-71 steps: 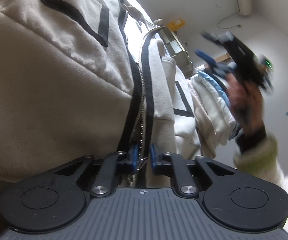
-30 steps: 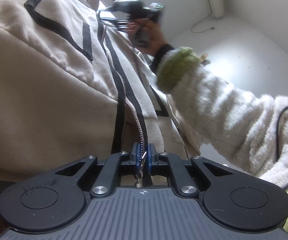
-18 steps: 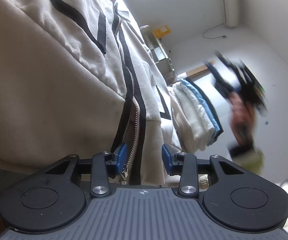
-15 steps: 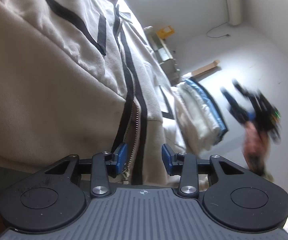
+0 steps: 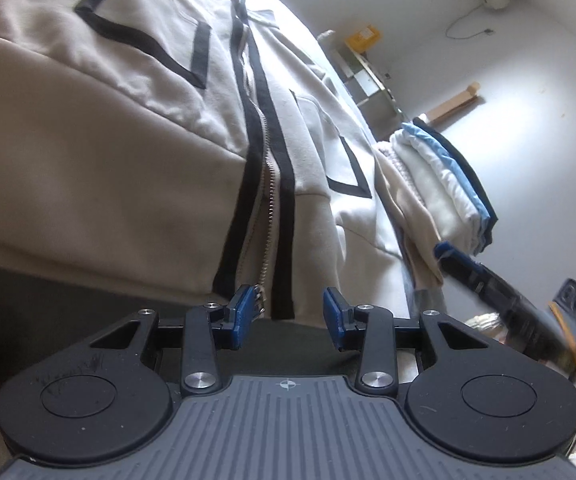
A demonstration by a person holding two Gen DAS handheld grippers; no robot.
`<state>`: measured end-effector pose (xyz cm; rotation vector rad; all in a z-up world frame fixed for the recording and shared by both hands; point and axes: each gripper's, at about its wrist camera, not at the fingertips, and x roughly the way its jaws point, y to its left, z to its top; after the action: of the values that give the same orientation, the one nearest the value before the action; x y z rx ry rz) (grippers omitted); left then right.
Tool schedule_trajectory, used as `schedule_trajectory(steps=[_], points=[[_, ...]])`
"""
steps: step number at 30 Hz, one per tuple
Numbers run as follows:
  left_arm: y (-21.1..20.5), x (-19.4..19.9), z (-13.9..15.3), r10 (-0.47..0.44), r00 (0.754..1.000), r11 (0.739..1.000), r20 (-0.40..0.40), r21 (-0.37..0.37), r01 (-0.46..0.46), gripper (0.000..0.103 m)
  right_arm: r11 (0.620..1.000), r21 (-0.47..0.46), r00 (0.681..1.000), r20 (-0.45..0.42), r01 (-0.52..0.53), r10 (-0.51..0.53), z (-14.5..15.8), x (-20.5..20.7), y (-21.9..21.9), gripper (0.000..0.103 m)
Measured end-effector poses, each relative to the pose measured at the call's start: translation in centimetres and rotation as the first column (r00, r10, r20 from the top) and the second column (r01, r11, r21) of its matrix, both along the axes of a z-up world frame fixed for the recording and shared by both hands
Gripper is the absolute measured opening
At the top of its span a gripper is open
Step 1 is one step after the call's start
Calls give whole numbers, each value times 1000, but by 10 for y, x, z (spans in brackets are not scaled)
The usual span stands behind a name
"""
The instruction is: Fold clothes
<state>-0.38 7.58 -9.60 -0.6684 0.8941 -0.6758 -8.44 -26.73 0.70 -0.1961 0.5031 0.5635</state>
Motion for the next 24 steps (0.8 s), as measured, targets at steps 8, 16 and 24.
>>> schedule_trajectory(steps=[8, 16, 24], points=[[9, -9, 10, 56, 998, 998, 30, -8, -56, 38, 678, -698, 831, 220, -231, 510, -75, -49, 91, 38], [20, -11, 8, 67, 997, 998, 39, -11, -67, 40, 391, -912, 686, 206, -124, 698, -114, -57, 110, 38], [26, -7, 3, 74, 997, 997, 27, -28, -74, 41, 244, -968, 618, 157, -59, 770, -132, -62, 110, 38]])
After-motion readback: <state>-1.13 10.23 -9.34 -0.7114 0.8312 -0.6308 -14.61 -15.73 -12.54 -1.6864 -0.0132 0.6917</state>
